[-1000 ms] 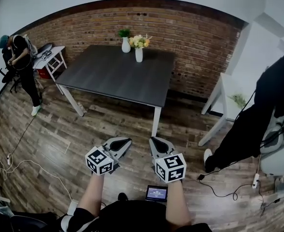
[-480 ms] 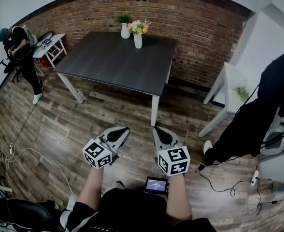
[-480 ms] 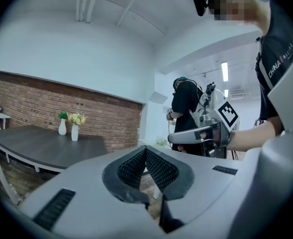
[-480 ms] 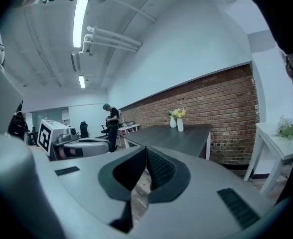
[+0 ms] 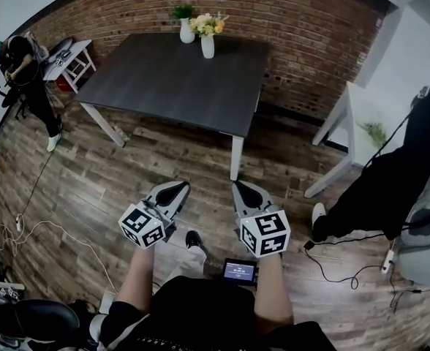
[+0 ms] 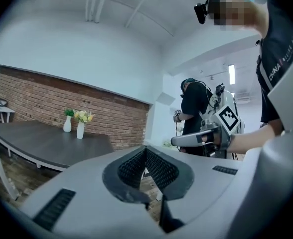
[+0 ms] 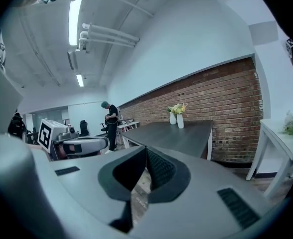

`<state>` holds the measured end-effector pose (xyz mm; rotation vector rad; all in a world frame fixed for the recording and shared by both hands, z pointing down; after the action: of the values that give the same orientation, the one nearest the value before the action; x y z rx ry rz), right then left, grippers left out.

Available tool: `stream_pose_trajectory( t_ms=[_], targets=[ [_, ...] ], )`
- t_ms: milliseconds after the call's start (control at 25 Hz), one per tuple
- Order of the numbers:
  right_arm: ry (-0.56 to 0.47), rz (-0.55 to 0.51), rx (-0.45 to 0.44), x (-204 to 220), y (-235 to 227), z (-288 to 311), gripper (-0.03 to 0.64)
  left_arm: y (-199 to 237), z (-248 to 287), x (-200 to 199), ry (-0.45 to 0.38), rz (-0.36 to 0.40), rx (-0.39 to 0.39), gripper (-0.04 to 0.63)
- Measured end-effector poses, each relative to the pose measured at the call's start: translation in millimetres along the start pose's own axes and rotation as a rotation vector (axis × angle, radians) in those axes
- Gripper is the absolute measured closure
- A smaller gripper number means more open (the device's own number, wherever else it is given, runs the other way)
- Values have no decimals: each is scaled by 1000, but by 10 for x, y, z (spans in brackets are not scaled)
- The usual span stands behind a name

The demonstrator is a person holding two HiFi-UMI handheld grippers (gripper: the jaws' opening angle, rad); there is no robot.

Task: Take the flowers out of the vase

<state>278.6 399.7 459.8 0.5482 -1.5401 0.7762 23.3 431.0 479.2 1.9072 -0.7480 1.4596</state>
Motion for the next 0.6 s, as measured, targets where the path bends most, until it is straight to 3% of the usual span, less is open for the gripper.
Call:
stream_pose_trajectory(
  t_ms=[280,600],
  targets=[
    [14,-57,30,-166,-77,901,611,949,393,-311,-69,-25,53,592],
    [38,-82,86,-254,16,1730,611,1890,511,-463,-82,-76,83,592]
  ],
)
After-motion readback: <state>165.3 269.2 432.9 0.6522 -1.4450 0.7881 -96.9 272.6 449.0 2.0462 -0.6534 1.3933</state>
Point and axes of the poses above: the fingertips, and each gripper's own axes: z forward along the fingers, y to its left, x out of its underside, the point moved 10 cm from there along -z, backward along the fingers, and after that the axes turned 15 degrees about -y, right-handed, at the moved point
